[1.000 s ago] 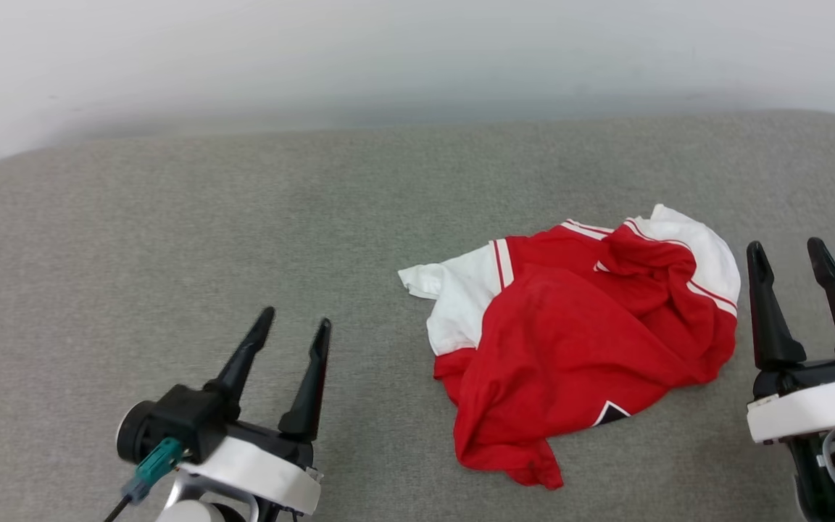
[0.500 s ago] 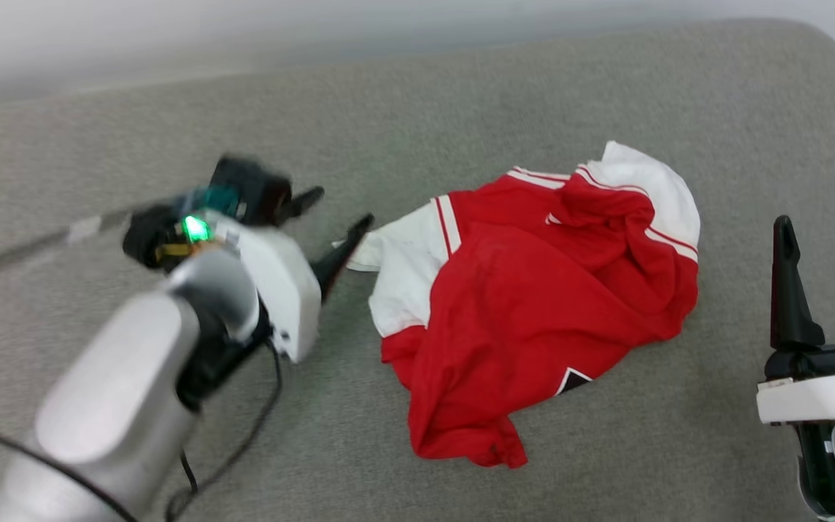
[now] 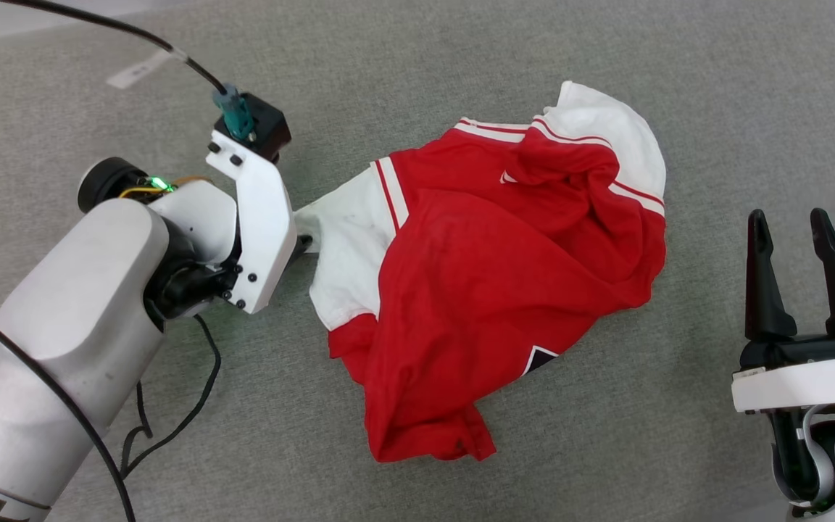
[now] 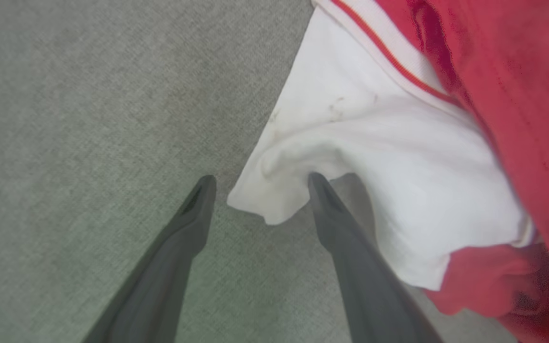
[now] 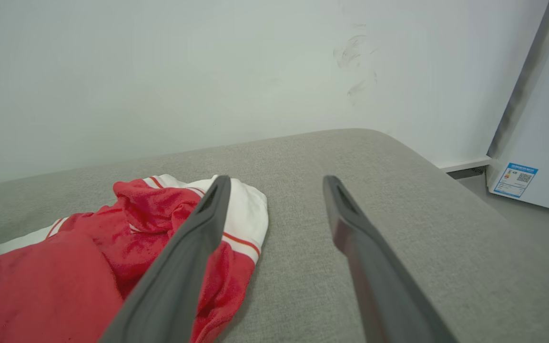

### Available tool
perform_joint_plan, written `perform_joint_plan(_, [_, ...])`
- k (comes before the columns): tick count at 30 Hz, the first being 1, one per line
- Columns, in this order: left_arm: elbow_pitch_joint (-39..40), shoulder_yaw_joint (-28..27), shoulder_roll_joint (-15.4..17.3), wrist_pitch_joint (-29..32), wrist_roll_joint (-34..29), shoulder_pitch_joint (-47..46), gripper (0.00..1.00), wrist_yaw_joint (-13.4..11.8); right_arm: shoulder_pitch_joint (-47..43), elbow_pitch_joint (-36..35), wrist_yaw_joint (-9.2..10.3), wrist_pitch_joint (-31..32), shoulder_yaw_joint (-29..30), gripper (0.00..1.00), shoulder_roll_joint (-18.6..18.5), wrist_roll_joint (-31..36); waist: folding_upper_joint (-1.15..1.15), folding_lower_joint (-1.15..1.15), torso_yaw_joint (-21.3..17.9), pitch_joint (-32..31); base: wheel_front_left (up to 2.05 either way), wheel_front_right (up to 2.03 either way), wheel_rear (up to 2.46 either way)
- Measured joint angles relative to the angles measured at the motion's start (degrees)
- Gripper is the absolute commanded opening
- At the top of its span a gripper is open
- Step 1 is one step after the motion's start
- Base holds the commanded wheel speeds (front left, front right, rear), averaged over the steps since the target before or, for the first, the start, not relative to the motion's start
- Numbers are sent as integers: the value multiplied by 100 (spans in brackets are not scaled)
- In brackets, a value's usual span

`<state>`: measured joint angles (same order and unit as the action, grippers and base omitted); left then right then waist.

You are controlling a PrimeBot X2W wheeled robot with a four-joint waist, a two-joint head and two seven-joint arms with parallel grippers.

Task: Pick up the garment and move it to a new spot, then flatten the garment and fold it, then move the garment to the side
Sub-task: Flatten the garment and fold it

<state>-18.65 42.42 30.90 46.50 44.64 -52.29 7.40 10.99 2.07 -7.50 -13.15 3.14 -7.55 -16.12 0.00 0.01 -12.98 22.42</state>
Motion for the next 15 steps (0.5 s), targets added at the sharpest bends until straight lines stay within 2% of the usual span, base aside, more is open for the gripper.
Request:
perform_joint_plan(5, [-200,291,40,57,83,-21,100,0,69,151,0,-53,-15,100,27,43,0,0,-75,94,0,0,0])
perform_joint_plan(6, [-210,335,58,54,105,-33,37,0,84,165,0,-63,-13,100,31,49,0,-1,-77,101,0,0,0])
perform_joint_plan(7, [-214,385,78,34,116,-45,0,0,87,180,0,-68,-10,100,33,53,0,-1,-74,102,0,0,0])
perform_joint_plan(15, [-510,372,189,-827,214,143,0,1,73,277,0,-63,41,100,9,158,0,-1,67,-109,0,0,0])
